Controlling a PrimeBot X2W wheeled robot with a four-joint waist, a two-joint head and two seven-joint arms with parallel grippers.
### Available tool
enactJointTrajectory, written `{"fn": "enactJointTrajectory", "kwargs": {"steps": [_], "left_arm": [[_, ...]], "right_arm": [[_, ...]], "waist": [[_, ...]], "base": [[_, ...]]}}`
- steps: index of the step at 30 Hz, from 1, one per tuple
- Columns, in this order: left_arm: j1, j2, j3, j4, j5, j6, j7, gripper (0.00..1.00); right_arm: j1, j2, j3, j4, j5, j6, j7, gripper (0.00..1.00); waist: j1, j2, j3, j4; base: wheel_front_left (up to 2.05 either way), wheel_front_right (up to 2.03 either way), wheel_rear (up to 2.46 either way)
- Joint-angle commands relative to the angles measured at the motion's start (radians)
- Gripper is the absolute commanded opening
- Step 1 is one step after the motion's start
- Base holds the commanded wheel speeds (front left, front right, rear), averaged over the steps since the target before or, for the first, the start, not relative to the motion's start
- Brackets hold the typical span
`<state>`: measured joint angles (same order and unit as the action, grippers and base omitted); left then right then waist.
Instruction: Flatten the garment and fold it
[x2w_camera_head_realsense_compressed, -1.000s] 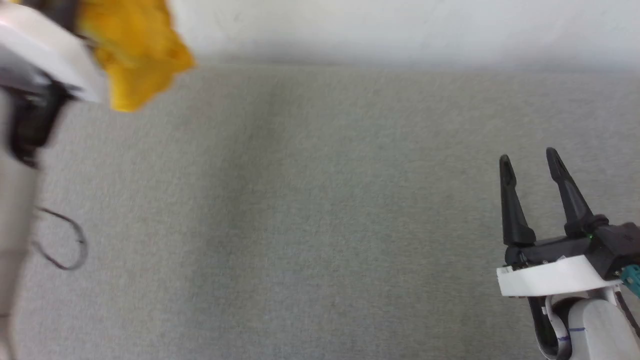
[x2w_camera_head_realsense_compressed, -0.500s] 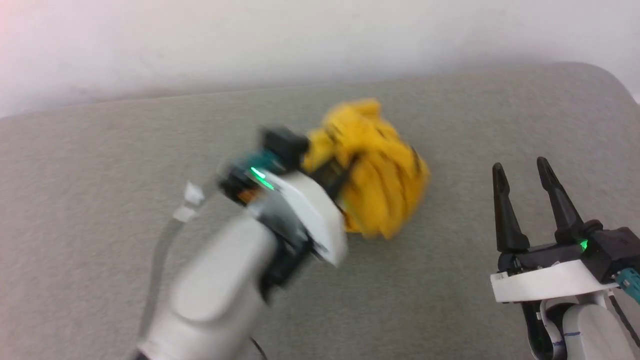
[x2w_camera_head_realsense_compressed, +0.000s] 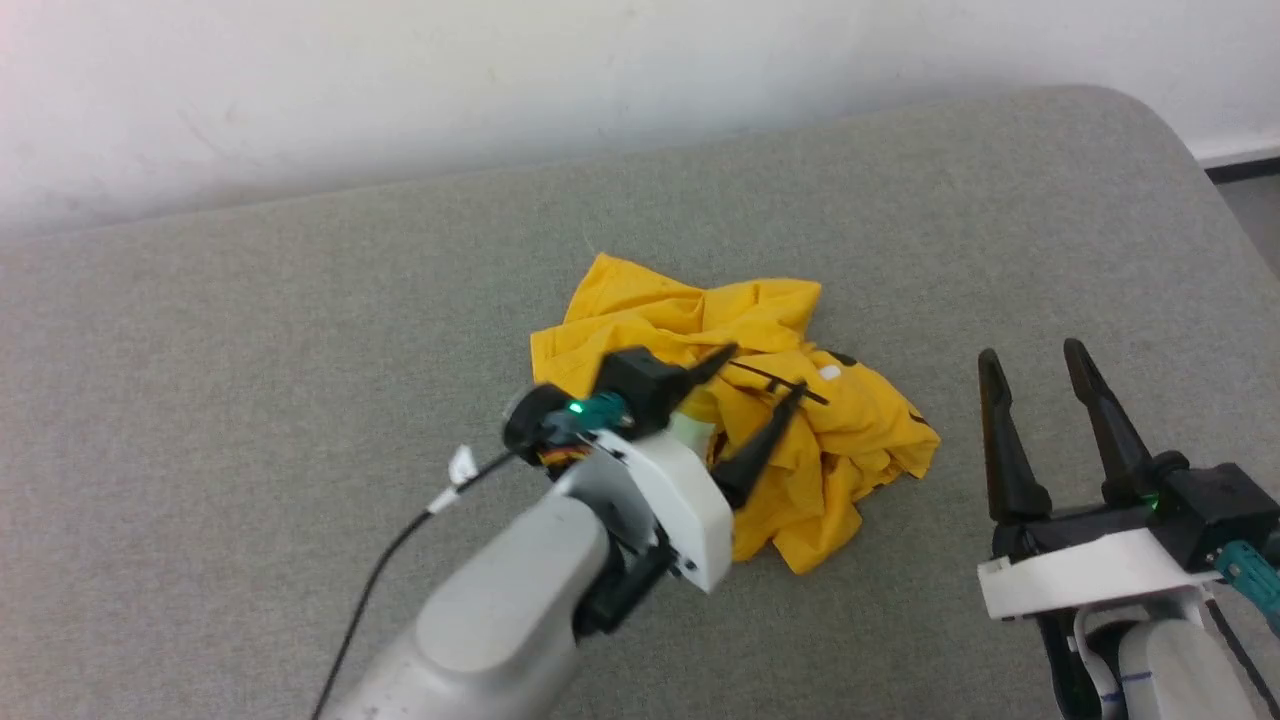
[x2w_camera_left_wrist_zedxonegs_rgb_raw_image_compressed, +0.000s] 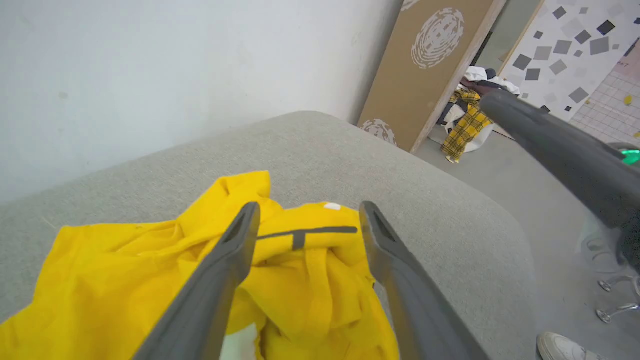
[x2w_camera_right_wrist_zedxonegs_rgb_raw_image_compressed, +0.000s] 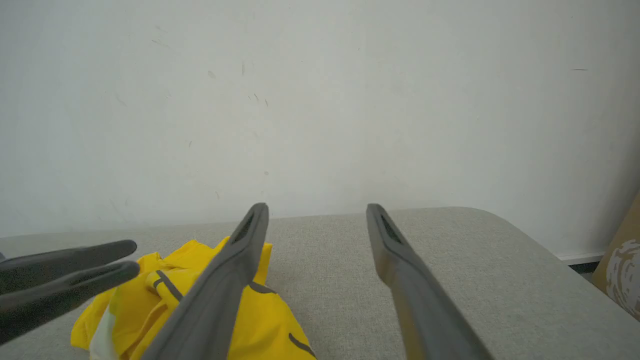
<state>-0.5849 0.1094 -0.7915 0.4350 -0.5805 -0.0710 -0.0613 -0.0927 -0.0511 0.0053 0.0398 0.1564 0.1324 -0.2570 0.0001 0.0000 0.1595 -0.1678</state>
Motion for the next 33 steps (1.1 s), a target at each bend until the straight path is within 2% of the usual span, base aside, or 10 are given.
{"fn": "enactJointTrajectory", "kwargs": {"steps": [1, 7, 12, 17, 21, 26, 30, 33], "left_arm": [[-0.024, 0.029, 0.029, -0.02, 0.011, 0.006, -0.039, 1.0], [0.004, 0.157, 0.137, -0.111, 0.041, 0.092, -0.153, 1.0], [0.131, 0.259, 0.239, -0.21, 0.049, 0.175, -0.191, 1.0], [0.284, 0.298, 0.316, -0.309, 0.052, 0.235, -0.199, 1.0], [0.437, 0.281, 0.374, -0.406, 0.083, 0.268, -0.2, 1.0], [0.565, 0.218, 0.443, -0.46, 0.123, 0.271, -0.2, 1.0], [0.602, 0.167, 0.499, -0.474, 0.157, 0.244, -0.2, 1.0], [0.604, 0.15, 0.515, -0.469, 0.194, 0.214, -0.2, 1.0]], "right_arm": [[0.019, 0.001, -0.007, 0.008, -0.012, -0.002, -0.005, 1.0], [0.071, 0.001, -0.022, 0.02, -0.028, -0.002, -0.005, 1.0], [0.11, 0.001, -0.016, 0.025, -0.036, -0.002, -0.005, 1.0], [0.134, 0.001, -0.007, 0.028, -0.034, -0.002, -0.005, 1.0], [0.156, 0.001, 0.0, 0.032, -0.029, -0.002, -0.005, 1.0], [0.166, 0.001, 0.019, 0.041, -0.029, -0.002, -0.005, 1.0], [0.171, 0.001, 0.022, 0.036, -0.027, -0.002, -0.005, 1.0], [0.17, 0.001, 0.016, 0.017, -0.066, -0.002, -0.005, 1.0]], "waist": [[-0.0001, 0.0, -0.059, 0.039], [-0.0001, 0.0, -0.133, 0.094], [-0.0001, 0.0, -0.165, 0.135], [-0.0001, 0.0, -0.179, 0.158], [-0.0001, 0.0, -0.188, 0.174], [-0.0001, 0.0, -0.185, 0.177], [-0.0001, 0.0, -0.176, 0.184], [-0.0001, 0.0, -0.164, 0.194]], "base": [[0.0, 0.0, 0.0], [0.0, 0.0, 0.0], [0.0, 0.0, 0.0], [0.0, 0.0, 0.0], [0.0, 0.0, 0.0], [0.0, 0.0, 0.0], [0.0, 0.0, 0.0], [0.0, 0.0, 0.0]]}}
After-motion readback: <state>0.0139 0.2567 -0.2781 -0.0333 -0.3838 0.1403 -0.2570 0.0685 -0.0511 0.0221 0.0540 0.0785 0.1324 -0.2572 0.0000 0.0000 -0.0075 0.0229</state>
